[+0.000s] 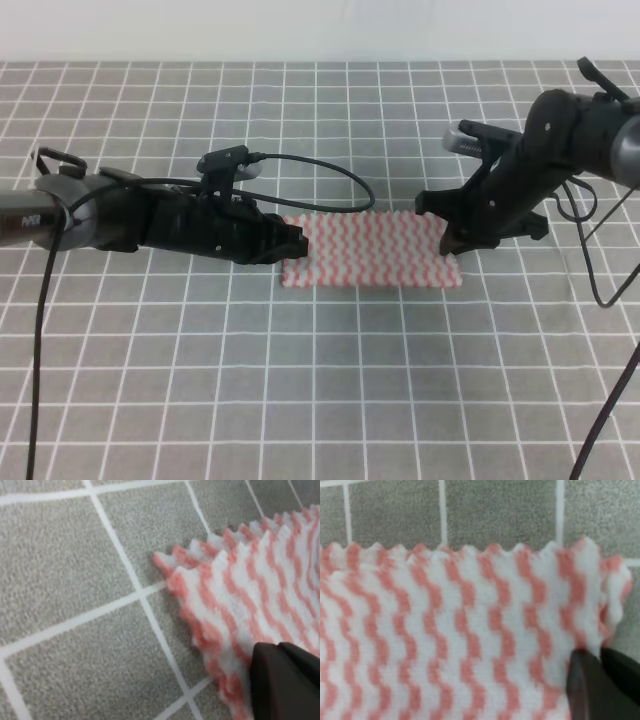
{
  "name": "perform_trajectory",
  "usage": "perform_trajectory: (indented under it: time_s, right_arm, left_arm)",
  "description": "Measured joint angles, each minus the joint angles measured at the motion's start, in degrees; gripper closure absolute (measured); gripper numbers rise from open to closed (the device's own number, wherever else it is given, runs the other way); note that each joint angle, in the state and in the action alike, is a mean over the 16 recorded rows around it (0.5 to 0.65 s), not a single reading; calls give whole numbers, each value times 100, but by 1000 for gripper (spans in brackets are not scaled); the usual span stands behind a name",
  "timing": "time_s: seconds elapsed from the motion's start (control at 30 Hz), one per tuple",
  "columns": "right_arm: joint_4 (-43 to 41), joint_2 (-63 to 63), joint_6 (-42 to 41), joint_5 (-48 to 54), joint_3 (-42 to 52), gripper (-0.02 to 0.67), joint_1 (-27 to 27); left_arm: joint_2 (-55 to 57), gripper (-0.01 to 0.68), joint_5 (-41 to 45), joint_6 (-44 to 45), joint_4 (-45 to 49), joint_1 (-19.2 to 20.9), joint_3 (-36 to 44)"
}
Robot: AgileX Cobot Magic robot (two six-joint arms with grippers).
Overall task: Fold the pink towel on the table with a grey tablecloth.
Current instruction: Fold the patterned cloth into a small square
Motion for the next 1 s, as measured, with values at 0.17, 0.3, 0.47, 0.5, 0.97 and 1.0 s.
perform_trajectory:
  time_s: [0.17,0.3,0.47,0.5,0.97,1.0]
  right_arm:
    - [43,-33,-20,130,-231,660,3]
    - [164,-62,-72,251,-446,661,17]
    - [354,-93,-164,315,-627,661,117]
    - [392,-99,-182,314,-650,661,149]
    - [730,-41,-325,-38,-707,662,723]
    - [739,-33,-332,-63,-707,662,745]
  left_arm:
    - [0,675,27,0,0,0,0]
    - [1,675,53,0,1,0,0]
    - [-1,674,74,1,-3,0,3]
    - [-1,674,76,1,-5,0,3]
    - [-50,675,110,77,-60,10,3]
    - [-66,675,133,89,-65,19,3]
